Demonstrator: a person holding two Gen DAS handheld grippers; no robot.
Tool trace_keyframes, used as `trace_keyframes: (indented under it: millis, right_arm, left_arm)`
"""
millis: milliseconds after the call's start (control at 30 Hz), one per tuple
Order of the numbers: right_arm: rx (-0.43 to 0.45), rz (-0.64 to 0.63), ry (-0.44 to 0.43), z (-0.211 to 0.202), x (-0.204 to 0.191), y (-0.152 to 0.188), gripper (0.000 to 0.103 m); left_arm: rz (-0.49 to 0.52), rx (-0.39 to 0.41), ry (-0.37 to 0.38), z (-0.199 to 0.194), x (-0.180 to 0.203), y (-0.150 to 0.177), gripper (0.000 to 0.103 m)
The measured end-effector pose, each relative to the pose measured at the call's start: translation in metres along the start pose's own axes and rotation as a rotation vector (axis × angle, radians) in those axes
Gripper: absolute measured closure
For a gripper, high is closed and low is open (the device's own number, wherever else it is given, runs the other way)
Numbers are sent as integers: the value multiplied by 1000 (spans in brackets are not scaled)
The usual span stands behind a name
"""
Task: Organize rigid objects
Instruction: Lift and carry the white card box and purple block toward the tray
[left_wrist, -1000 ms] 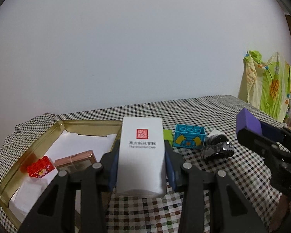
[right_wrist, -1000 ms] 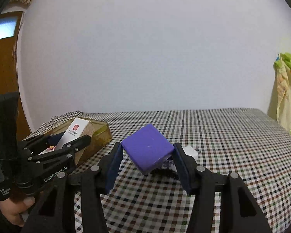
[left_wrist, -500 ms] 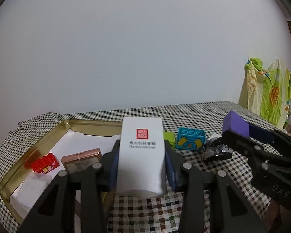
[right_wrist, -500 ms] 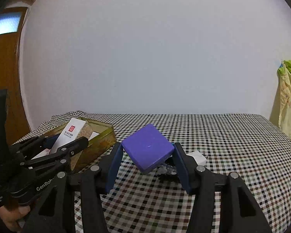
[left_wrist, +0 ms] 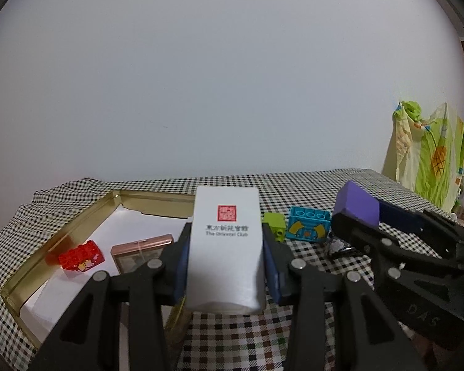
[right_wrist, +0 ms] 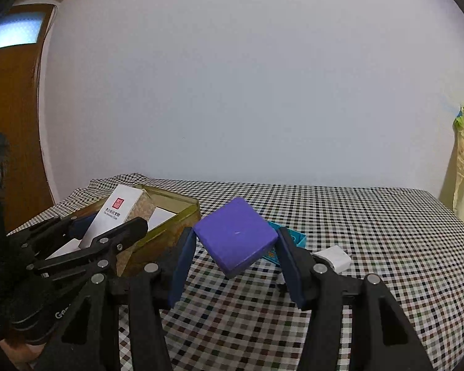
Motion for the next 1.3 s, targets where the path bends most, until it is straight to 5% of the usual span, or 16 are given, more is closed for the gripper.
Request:
trace_keyframes:
  millis: [1300]
  right_arm:
    - [12,-19,-46,7,-12,4,47]
  left_arm:
    - [-65,60,-18,-23,-19,12,63]
Point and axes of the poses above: each gripper's, at about its wrist camera, not at the fingertips, and z roughly the way its jaws point, x to its right, y to its underside, the point moved 7 cm from there along z, roughly the way its jaws point, and after that the axes turned 15 degrees about -x, right-handed, at the moved point
